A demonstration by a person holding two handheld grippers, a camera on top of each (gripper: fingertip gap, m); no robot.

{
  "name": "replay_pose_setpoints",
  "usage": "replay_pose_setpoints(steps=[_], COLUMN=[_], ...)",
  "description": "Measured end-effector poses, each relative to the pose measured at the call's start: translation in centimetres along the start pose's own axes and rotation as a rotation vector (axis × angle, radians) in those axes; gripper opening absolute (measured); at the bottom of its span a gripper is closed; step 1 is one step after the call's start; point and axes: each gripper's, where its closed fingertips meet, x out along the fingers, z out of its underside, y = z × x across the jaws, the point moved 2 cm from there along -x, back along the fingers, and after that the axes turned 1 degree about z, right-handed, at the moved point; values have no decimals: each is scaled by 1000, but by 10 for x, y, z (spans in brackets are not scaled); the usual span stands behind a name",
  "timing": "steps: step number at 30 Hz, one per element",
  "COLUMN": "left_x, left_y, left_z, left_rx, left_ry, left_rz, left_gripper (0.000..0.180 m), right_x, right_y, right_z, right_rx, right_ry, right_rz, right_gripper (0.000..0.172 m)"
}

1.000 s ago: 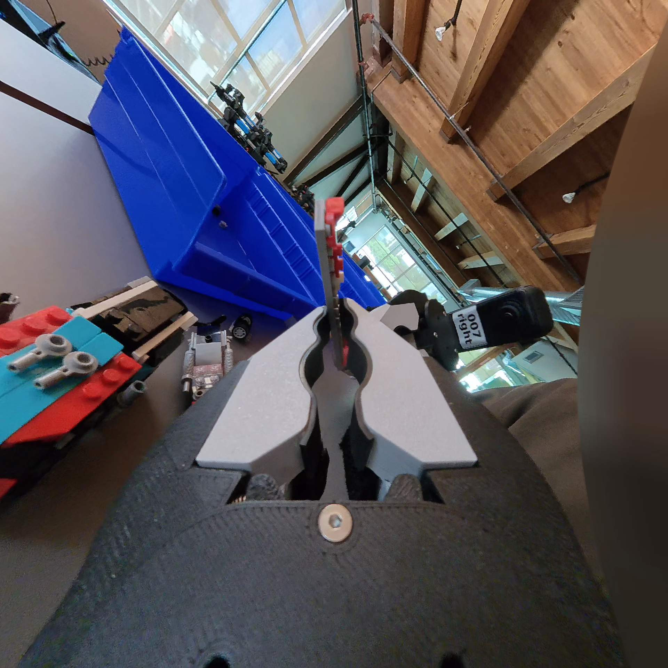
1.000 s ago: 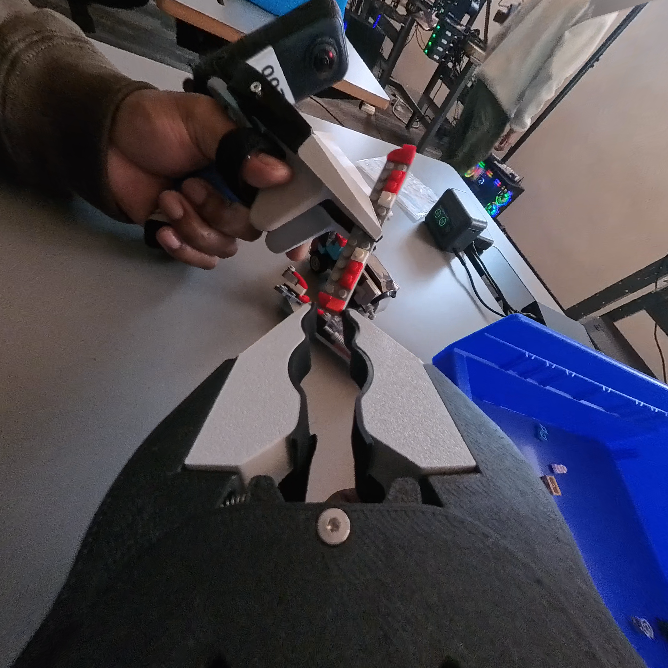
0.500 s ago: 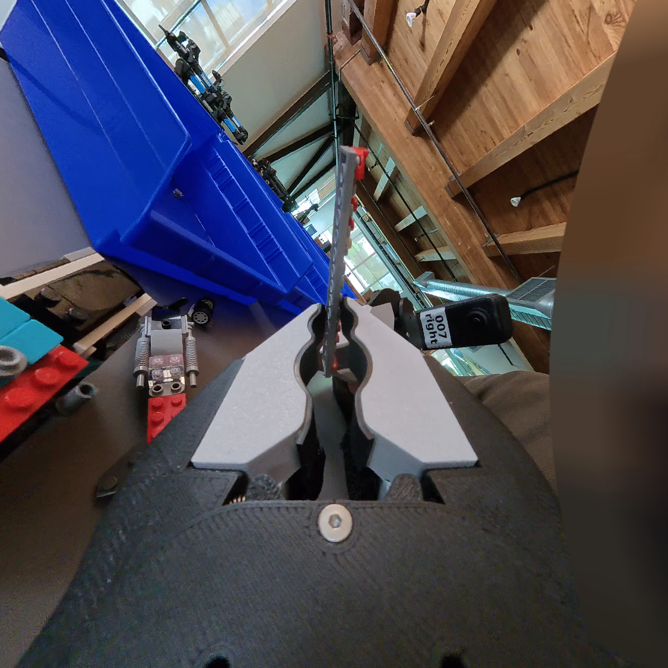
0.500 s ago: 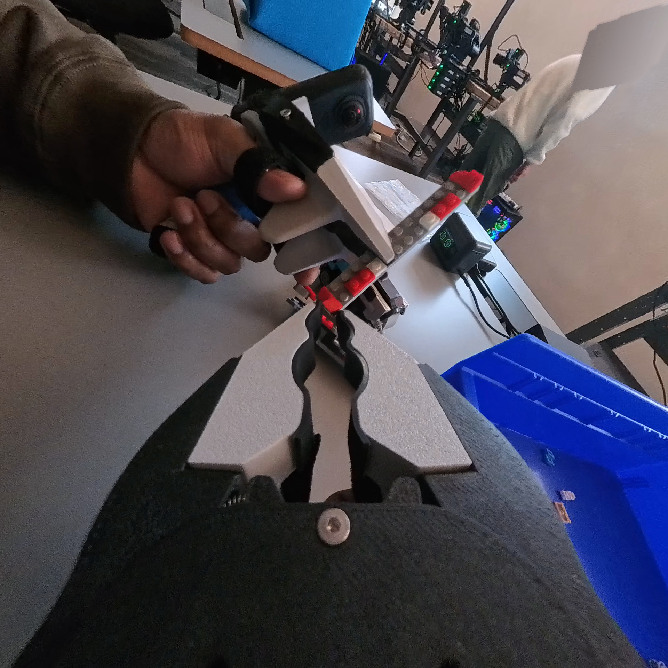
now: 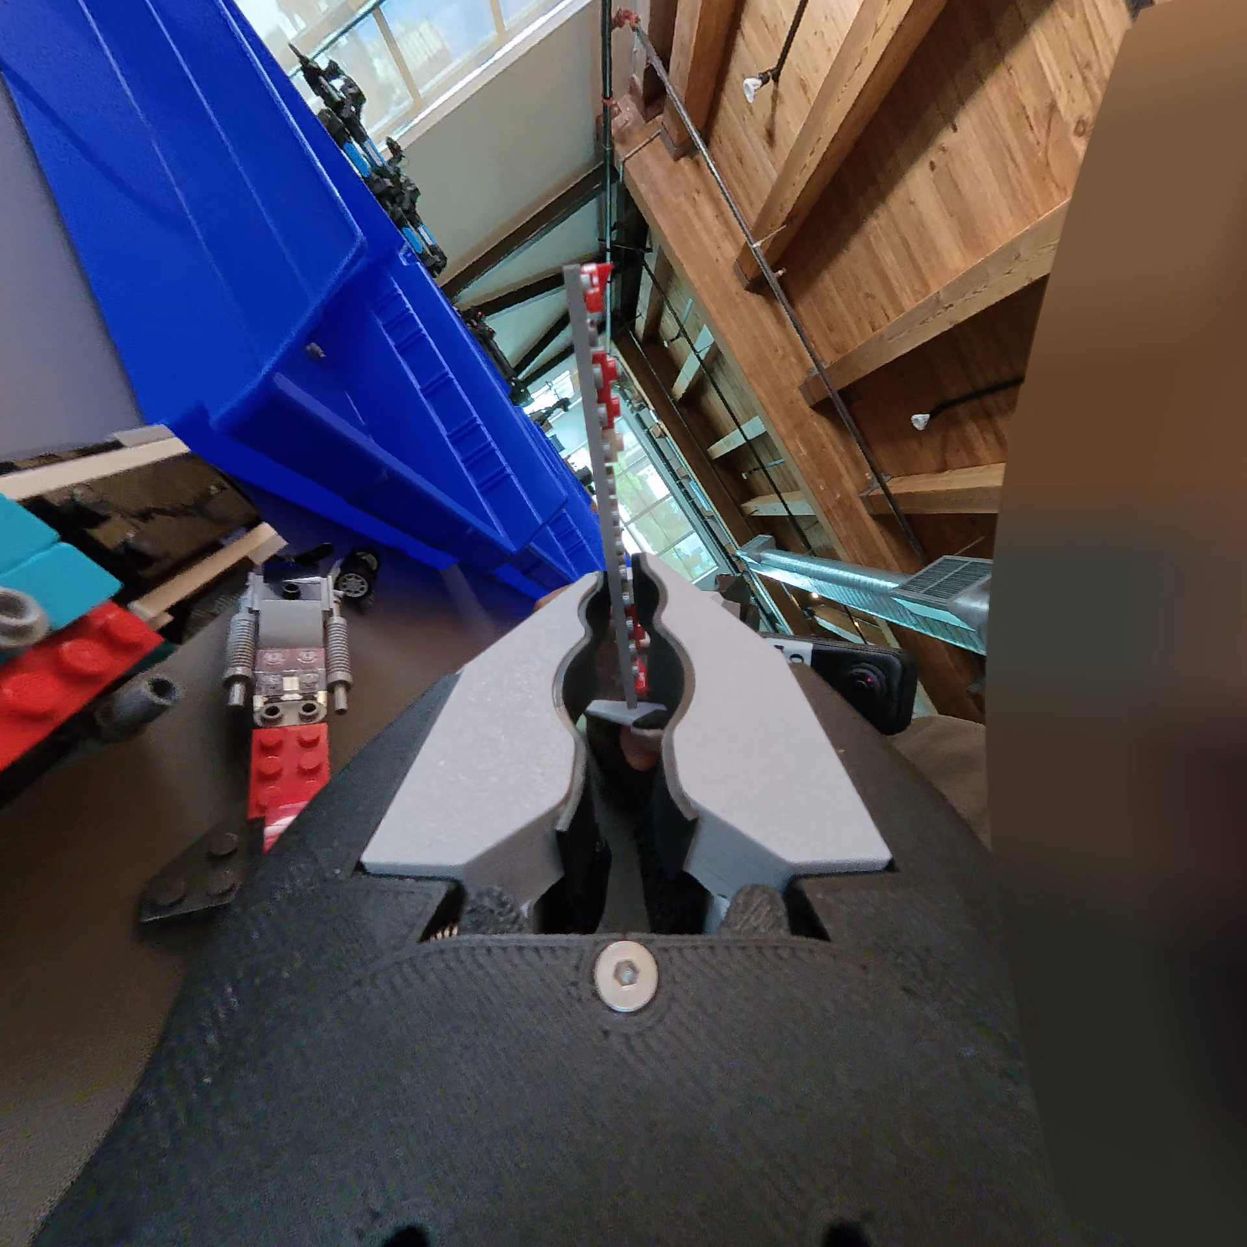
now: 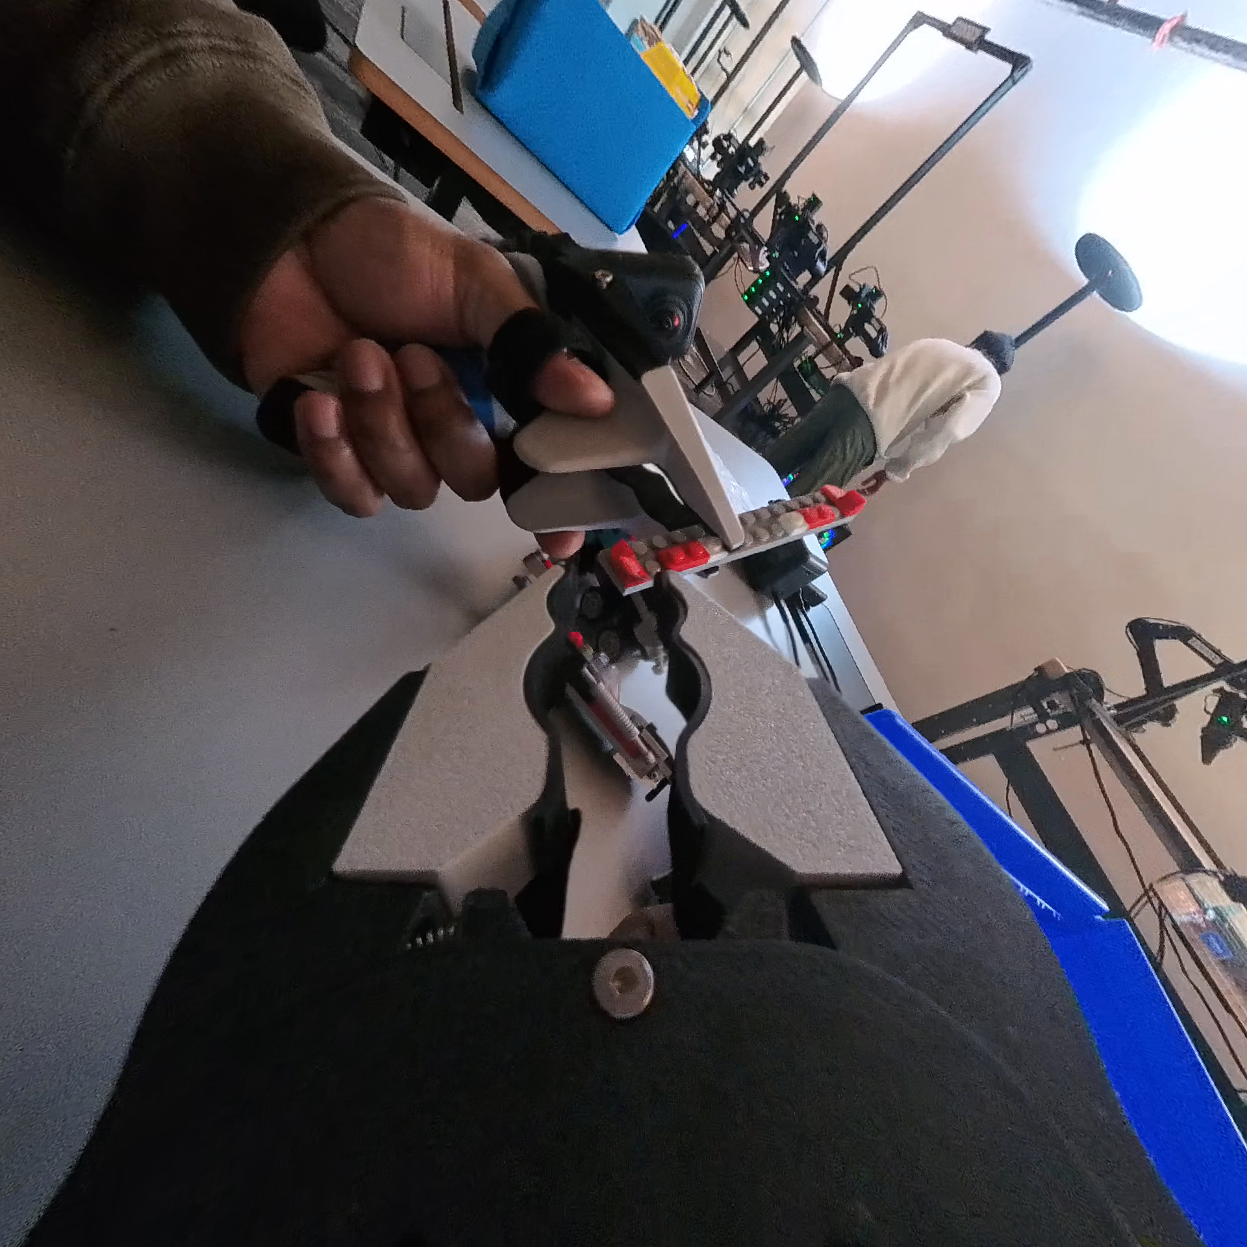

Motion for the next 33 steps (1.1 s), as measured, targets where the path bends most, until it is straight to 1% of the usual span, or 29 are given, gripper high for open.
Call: replay_pose_setpoints(steps=[3,8,11,17,23,26,28,29,33], left_x=[2,4,5,9,10,9,11,12,12], left_y=[2,4,4,6,5,4,4,5,4], left_z=[4,7,8,18,22,22,26,28,28], left_rx=[-30,-106,-129,-176,-171,-188,-198,-201,-191], left_ry=[-6,-3,-14,-70,-113,-117,-141,-150,-135], left_rz=[22,68,83,116,99,103,105,107,95], left_gripper=[9,10,10,15,16,20,29,29,15], right_x=[0,-2,-2,-3,-4,-5,-6,-6,-7], right_y=[1,0,-3,-11,-13,-12,-9,-8,-9], right_z=[-2,-6,-5,-9,-10,-12,-12,-12,-13], right_rx=[-42,-170,-221,-235,-248,-258,-266,-266,-272], right_ry=[16,26,17,48,53,60,57,60,68], right_rz=[34,69,65,25,16,27,41,42,38], right_gripper=[25,13,11,7,6,6,4,4,5])
